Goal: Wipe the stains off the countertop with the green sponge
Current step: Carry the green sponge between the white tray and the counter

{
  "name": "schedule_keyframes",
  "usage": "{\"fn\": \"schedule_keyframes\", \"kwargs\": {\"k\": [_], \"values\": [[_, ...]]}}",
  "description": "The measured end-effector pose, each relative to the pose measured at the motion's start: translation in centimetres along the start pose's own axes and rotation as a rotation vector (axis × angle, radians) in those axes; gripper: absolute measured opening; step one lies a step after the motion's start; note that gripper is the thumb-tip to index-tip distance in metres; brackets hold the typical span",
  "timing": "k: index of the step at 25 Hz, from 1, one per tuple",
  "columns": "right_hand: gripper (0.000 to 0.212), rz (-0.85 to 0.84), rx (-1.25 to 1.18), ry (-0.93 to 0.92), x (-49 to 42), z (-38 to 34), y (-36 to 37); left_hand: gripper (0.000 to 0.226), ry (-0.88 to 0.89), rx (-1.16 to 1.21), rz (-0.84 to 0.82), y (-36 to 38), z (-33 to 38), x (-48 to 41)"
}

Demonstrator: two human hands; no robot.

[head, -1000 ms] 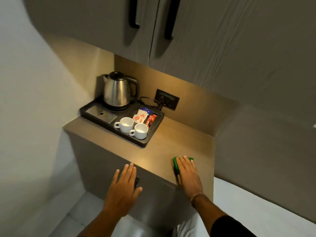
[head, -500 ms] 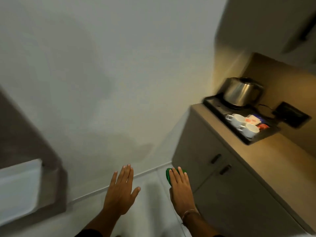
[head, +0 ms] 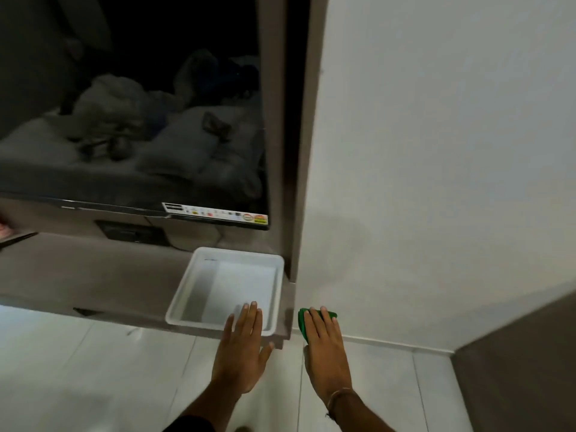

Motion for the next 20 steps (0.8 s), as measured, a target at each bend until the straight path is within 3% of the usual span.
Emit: {"fn": "schedule_keyframes", "kwargs": {"k": [5,8,20], "values": [[0.086,-0.036,0.012,-0.057,-10.0,-8.3,2.3,0.093,-0.054,0.056,0.044,-1.6,-10.7,-5.4],[0.078,-0.093,0.013,-0.037,-15.2,-10.5,4.4,0.08,-0.039,0.055,0.046,-2.3,-14.6,-8.8],[0.075,-0.298,0.053,0.088,-20.4,-9.5,11.8,0.076,0.084,0.175,-0.027,0.8,-17.6,-13.0]]}}
Point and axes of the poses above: each hand's wrist, its own x-axis away from the middle knuckle, its own y-axis out of the palm, z = x × y, the point moved 9 cm from there along -x, towards the middle knuckle, and after that the axes turned 15 degrees about -z, right-handed, at the moved point
